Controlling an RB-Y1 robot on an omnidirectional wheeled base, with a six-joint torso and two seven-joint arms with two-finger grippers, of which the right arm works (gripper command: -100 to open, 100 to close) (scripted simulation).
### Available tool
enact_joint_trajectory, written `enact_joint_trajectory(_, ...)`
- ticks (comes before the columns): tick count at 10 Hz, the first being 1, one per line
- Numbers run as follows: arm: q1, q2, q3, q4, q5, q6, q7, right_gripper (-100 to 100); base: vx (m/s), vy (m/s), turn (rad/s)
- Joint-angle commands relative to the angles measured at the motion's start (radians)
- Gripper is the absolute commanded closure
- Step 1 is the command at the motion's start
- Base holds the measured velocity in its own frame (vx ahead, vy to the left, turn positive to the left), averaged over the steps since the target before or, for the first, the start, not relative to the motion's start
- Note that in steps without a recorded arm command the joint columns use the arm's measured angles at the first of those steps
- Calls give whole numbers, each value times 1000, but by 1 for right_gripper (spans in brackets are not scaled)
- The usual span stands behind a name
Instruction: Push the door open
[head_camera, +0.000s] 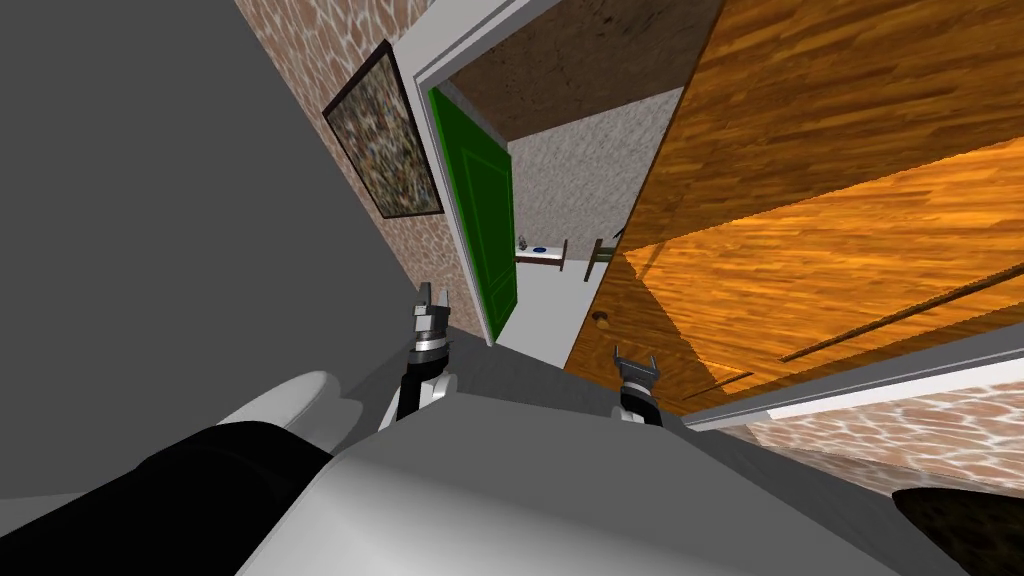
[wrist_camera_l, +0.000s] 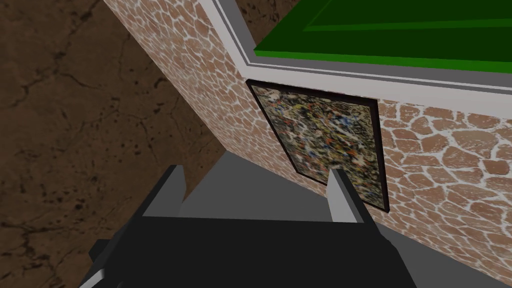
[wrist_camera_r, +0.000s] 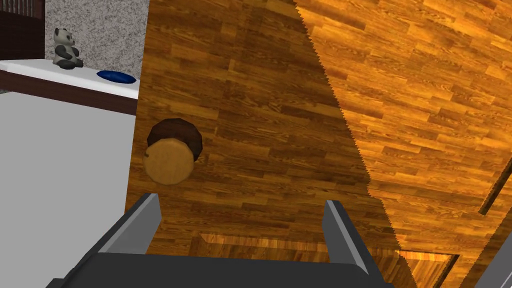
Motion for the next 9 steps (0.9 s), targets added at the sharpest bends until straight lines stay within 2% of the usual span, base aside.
enact_joint_trajectory(1,-10,1,-6,38,-3,-12,-33,-100,-26,-62,202)
enact_joint_trajectory(3,-19,4,-14,70,-6,-19,-67,-100,-26,-57,191)
enact_joint_trajectory(9,-50,22,-38,181,-16,-42,-182,-100,-30,-67,271)
